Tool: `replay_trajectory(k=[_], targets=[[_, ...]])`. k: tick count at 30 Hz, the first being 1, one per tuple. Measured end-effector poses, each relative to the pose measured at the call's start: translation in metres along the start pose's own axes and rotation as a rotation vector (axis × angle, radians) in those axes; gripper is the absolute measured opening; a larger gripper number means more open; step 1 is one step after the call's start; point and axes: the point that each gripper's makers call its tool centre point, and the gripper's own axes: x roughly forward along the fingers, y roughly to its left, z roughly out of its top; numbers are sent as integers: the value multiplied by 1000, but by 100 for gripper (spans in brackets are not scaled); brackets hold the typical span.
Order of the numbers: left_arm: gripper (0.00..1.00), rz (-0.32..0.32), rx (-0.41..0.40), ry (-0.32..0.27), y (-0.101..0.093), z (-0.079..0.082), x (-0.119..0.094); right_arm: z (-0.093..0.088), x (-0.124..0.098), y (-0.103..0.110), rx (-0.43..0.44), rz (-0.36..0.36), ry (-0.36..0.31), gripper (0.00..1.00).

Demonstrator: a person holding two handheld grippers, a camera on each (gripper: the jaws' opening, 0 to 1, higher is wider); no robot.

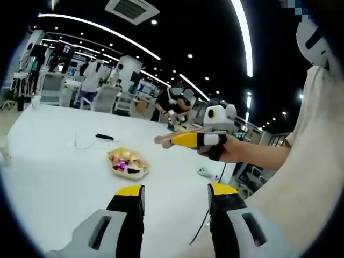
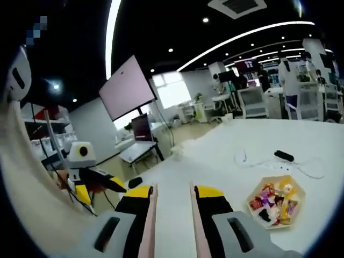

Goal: Place the target food into the container with the food tongs after gripping and lifting it, then release it inside without dropping or visibly crushing the food.

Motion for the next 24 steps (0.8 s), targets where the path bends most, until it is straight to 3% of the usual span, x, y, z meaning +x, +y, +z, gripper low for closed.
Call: replay_trajectory(k=[6,14,24], targets=[[36,-13,2,-2,-1,3,-4,-2,12,27,-21,121,36,30],[33,12,16,-28,5,9,-15,-4,20,57,-37,254,64,30],[24,-8,-7,-54,-1,8,-19,-16,22,75,-46,319,125,30]])
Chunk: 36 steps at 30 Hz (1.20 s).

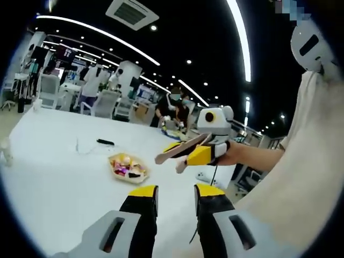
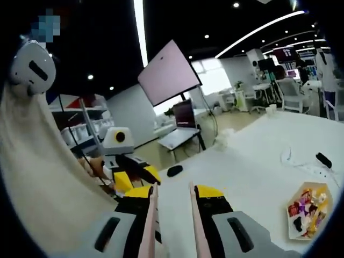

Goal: Place the target food into the container with the food tongs after gripping and lifting it, then release it inside without dropping or visibly crushing the food.

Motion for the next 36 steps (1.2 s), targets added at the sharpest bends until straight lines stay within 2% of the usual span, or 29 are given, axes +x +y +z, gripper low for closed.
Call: replay_trajectory(k=[8,16,21,27,36], targets=[[22,-45,-31,-21,-9,1,6,-4,-2,7,12,12,3,30],[19,-94,-39,-8,-22,-1,13,-4,-4,15,18,38,-8,30],[17,-109,-33,-9,-25,0,16,-5,-7,19,21,49,-18,30],[15,-129,-74,-47,-27,6,20,-7,-9,21,23,57,-15,30],[11,-144,-72,-49,-32,7,23,-9,-13,22,37,68,-28,30]])
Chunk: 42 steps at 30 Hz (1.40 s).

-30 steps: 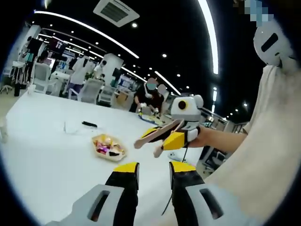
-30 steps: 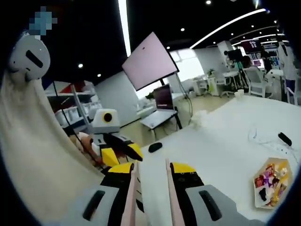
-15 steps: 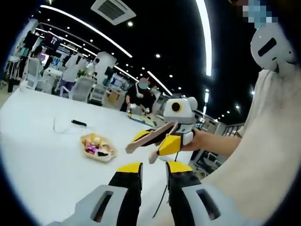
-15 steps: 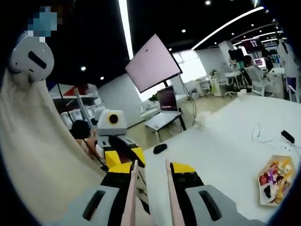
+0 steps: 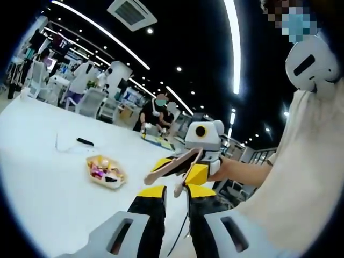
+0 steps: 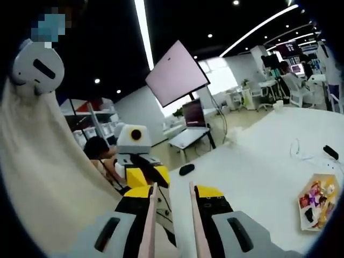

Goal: Place the target food into the container with the food tongs after gripping and lifting it, then release it inside without dropping or visibly crushing the food.

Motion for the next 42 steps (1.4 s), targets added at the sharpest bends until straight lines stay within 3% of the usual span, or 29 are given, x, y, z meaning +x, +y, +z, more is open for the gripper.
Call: replay_trajectory(k=[12,18,42], targets=[[6,-35,-13,-10,-7,1,1,2,-1,2,15,30,-8,30],[7,-62,-49,-42,-9,8,0,8,0,5,25,58,-29,30],[0,-111,-26,-3,-16,6,1,2,-3,7,72,91,-18,33]])
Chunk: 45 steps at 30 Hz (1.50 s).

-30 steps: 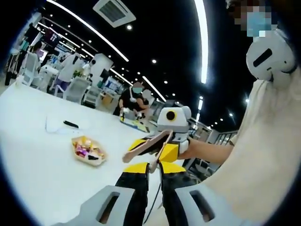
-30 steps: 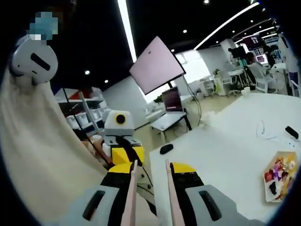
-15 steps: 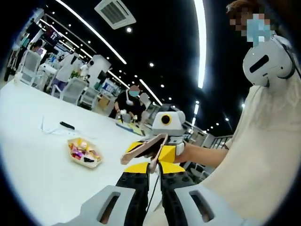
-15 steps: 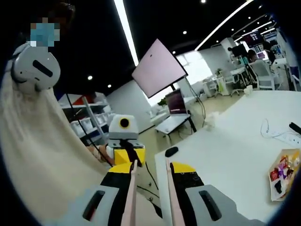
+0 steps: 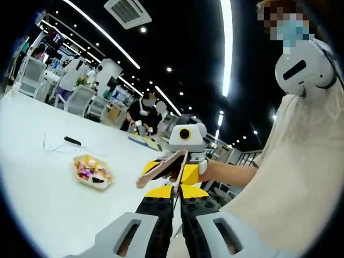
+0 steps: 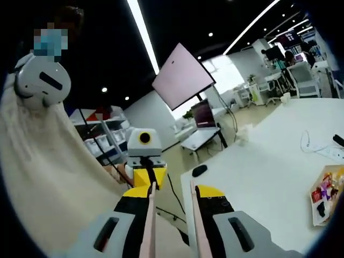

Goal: Place the target food into the container with the food tongs after gripping and lifting it, then release it inside without dropping or visibly crushing the food.

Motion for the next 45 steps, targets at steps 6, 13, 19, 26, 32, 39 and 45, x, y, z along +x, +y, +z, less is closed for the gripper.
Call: replay_trajectory(k=[6,13,19,26,32,39,45], targets=[[0,-7,5,-27,0,9,-3,-7,-3,-1,-11,-22,23,36],[0,-17,7,-5,-4,3,-1,-9,-7,0,-21,-34,34,35],[0,-14,2,-4,-4,2,-1,-13,-16,-2,-22,-57,41,35],[0,-29,8,-1,-7,3,1,-11,-24,-2,-27,-81,19,32],[0,-60,4,20,-11,-1,9,-16,-34,-3,-35,-111,33,31],[0,-89,6,35,-16,-1,17,-18,-48,-4,-48,-155,27,27],[0,-126,14,67,-22,-4,23,-21,-59,-2,-54,-172,30,21]])
